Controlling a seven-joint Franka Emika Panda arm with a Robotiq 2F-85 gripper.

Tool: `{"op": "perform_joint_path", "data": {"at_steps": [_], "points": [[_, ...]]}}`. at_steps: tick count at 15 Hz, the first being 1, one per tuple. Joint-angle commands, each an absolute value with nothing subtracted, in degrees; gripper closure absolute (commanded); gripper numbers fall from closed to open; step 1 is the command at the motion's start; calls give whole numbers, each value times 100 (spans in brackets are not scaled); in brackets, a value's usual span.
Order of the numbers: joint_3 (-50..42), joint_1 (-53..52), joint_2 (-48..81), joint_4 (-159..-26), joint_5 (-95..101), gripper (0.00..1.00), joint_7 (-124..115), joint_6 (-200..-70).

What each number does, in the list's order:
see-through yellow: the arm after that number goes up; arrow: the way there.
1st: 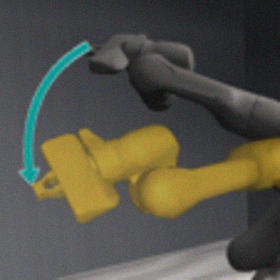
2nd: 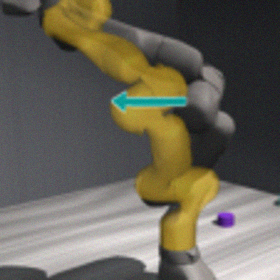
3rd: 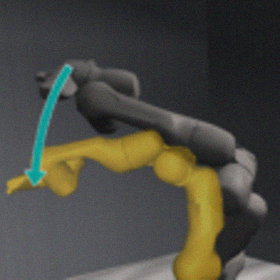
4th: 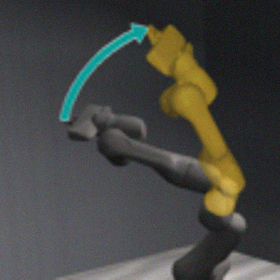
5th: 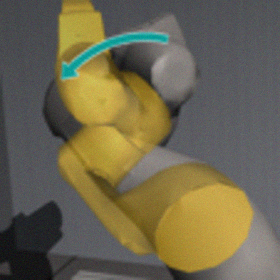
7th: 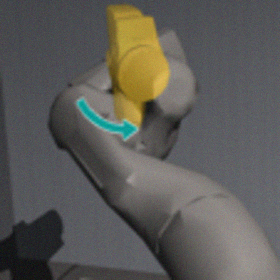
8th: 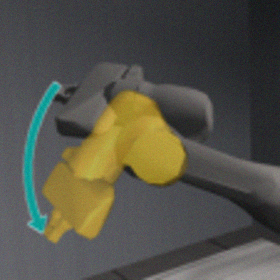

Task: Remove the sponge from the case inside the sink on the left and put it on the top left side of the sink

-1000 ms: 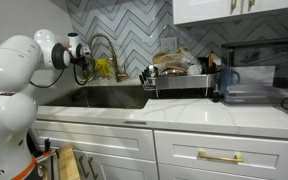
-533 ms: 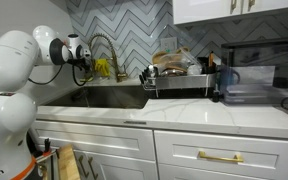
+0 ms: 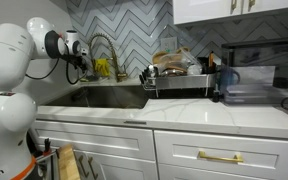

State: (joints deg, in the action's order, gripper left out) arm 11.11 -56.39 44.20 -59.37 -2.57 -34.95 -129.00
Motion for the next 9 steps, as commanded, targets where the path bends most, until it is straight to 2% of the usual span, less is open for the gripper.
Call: {"op": "perform_joint_path", "data": {"at_steps": [1, 9], "points": [[825, -5842, 3907, -6298, -31, 0, -4367, -11895], [733, -6288, 3215, -6231, 927, 0, -4640, -9030]]}}
